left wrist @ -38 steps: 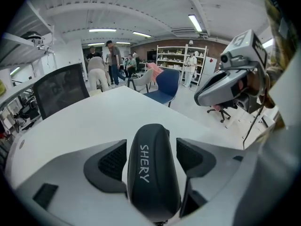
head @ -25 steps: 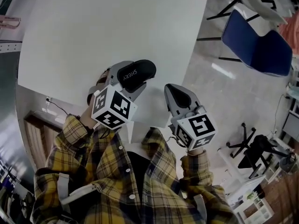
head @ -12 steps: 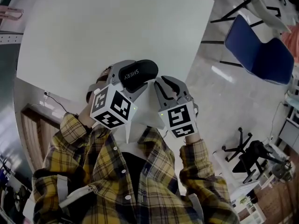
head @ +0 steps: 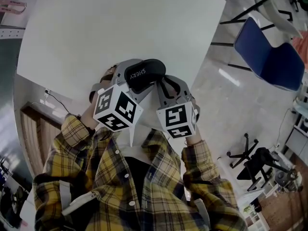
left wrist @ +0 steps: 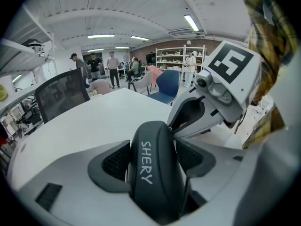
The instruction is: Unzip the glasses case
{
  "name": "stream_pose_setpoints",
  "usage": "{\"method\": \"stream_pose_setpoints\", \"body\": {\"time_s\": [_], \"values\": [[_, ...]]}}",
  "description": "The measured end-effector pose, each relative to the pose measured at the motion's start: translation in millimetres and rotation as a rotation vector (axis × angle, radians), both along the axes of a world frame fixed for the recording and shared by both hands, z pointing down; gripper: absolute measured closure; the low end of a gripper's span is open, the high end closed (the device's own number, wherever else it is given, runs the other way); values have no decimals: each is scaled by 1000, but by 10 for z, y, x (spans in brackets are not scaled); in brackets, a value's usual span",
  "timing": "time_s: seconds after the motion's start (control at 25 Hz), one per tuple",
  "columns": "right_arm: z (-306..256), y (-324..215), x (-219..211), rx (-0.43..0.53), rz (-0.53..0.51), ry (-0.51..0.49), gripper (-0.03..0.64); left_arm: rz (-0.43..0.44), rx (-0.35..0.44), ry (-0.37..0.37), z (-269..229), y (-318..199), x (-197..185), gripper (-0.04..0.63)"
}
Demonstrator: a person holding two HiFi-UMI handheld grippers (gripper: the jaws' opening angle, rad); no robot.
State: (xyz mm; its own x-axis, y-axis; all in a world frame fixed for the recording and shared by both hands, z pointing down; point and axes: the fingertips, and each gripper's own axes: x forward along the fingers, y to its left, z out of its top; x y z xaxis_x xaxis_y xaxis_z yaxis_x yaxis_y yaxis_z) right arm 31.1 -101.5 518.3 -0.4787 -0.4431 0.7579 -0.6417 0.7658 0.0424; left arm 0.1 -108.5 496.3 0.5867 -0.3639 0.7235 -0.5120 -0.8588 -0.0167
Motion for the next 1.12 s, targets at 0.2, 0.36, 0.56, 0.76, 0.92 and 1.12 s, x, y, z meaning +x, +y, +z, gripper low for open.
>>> {"method": "stream_pose_setpoints", "body": {"time_s": [0.2,0.36,0.56,0.76,0.92,1.12], "values": [[-30,20,57,3,-8,-11,597,2,0,3,-7,4,-1,282],[-34,25,72,16,-32,-9,598,2,1,3,3,-2,-4,282],[-65,37,96,71,-80,42,616,2,0,4,-3,2,-3,282],[-54,16,77,102,-94,55,616,4,2,4,4,-1,-10,282],[-56,14,77,111,-115,66,618,6,7,4,8,-5,-12,282],[-63,10,112,87,-167,96,618,20,14,-2,-4,0,-3,282]]}}
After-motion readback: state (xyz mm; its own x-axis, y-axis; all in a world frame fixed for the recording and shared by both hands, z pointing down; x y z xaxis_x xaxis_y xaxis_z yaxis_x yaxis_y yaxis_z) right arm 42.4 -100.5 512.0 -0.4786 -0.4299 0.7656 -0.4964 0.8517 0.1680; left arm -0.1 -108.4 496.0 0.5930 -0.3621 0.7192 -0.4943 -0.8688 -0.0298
